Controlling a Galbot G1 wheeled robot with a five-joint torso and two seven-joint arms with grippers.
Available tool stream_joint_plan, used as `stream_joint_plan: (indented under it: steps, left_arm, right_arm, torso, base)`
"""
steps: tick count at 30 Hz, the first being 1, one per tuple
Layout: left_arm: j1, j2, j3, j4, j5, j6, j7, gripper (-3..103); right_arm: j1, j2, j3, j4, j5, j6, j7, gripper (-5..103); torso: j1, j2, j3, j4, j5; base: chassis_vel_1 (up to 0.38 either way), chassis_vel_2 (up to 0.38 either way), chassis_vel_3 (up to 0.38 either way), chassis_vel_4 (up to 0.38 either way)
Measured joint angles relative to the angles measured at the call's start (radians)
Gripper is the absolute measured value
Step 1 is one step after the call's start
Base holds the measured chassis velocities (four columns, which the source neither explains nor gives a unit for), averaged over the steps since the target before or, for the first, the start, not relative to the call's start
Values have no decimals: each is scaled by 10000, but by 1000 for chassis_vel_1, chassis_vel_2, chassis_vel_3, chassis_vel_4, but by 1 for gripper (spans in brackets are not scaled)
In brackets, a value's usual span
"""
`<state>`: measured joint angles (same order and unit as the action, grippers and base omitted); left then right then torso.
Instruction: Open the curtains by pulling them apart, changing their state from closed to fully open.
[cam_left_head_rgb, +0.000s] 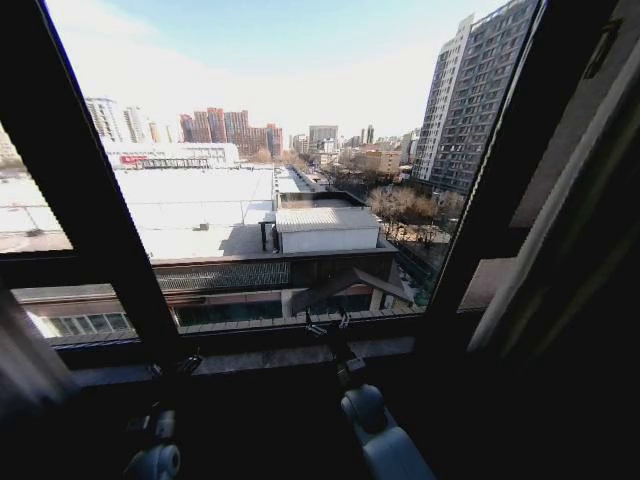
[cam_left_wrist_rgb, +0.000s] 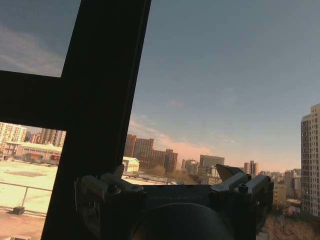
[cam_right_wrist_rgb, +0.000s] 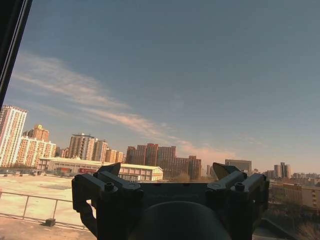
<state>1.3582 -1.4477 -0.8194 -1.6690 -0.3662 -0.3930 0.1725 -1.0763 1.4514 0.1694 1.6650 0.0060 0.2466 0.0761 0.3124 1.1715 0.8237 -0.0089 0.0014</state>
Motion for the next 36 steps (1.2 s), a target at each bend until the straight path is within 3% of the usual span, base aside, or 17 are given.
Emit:
stream_joint_plan:
  steps: [24,36]
  left_arm:
    - [0,0,-1,0,0,0,0,100]
    - [-1,3,-15,0,0,0,-2,100]
  right_arm:
    - [-510,-127,56,495,-12,8,-20,100]
    - [-772,-208,130,674,154,474,-257,100]
  torso:
    - [-1,0,0,0,2]
    - [-1,1,-1,4,-4]
  base:
    - [352,352,-348,-354]
    - [293,308,-282,-315]
